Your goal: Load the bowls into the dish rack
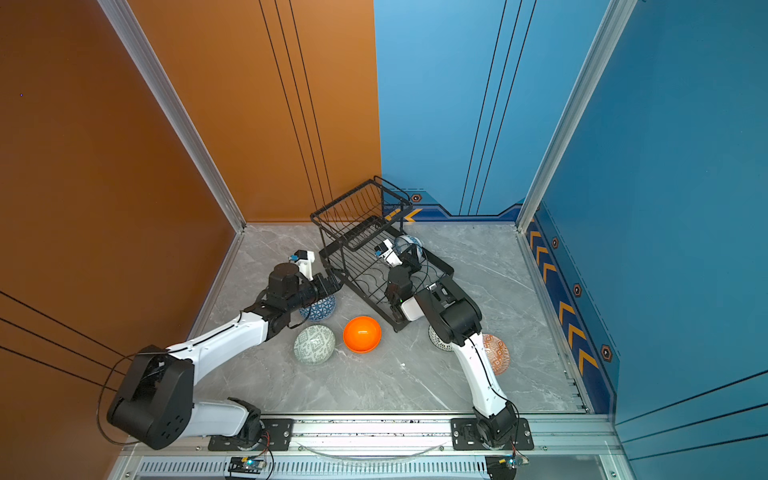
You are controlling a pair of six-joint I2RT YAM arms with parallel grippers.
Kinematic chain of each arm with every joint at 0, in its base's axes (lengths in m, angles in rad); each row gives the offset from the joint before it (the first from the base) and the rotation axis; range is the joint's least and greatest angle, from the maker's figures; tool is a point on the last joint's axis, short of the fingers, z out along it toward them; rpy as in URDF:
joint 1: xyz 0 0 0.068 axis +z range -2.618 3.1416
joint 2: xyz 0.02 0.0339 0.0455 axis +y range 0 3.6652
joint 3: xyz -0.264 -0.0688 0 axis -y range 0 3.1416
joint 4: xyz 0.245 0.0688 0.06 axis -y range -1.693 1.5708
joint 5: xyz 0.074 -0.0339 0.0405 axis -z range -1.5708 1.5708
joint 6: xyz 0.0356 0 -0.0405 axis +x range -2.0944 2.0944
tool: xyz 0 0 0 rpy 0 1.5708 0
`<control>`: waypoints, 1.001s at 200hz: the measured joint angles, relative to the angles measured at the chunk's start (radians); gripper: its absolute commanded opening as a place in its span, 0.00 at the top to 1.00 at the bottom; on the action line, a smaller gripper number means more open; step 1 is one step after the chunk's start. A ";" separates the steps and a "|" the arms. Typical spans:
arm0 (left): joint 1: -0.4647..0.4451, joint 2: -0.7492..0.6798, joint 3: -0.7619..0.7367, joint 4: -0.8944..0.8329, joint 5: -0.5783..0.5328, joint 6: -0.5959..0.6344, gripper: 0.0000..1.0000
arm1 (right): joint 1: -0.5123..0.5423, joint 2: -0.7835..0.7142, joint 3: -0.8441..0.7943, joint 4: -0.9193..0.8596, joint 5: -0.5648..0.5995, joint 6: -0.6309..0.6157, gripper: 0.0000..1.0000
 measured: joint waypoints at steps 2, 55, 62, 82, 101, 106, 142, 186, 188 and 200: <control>0.000 0.000 0.000 0.000 0.000 0.000 0.02 | 0.000 -0.001 0.000 -0.003 0.000 0.002 1.00; 0.016 -0.025 -0.008 0.001 0.004 0.000 0.02 | -0.008 -0.098 0.008 -0.296 0.008 0.163 1.00; 0.019 -0.029 -0.010 0.001 0.004 0.000 0.02 | -0.011 -0.111 0.008 -0.333 0.008 0.187 1.00; 0.027 -0.031 -0.010 0.001 0.010 0.000 0.02 | -0.018 -0.132 0.018 -0.422 0.010 0.241 1.00; 0.030 -0.031 -0.010 0.002 0.012 0.000 0.02 | -0.018 -0.133 0.038 -0.461 0.018 0.258 1.00; 0.030 -0.031 -0.011 0.002 0.013 0.000 0.02 | -0.018 -0.133 0.043 -0.470 0.023 0.263 1.00; 0.034 -0.031 -0.018 0.009 0.026 0.000 0.02 | -0.017 -0.129 0.061 -0.501 0.051 0.280 1.00; 0.034 -0.018 -0.018 0.021 0.035 0.000 0.02 | -0.009 -0.079 0.094 -0.430 0.129 0.240 1.00; 0.034 -0.018 -0.018 0.021 0.035 0.000 0.02 | -0.008 -0.076 0.096 -0.423 0.133 0.238 1.00; 0.034 -0.013 -0.018 0.021 0.036 0.000 0.02 | -0.004 -0.048 0.114 -0.375 0.160 0.207 1.00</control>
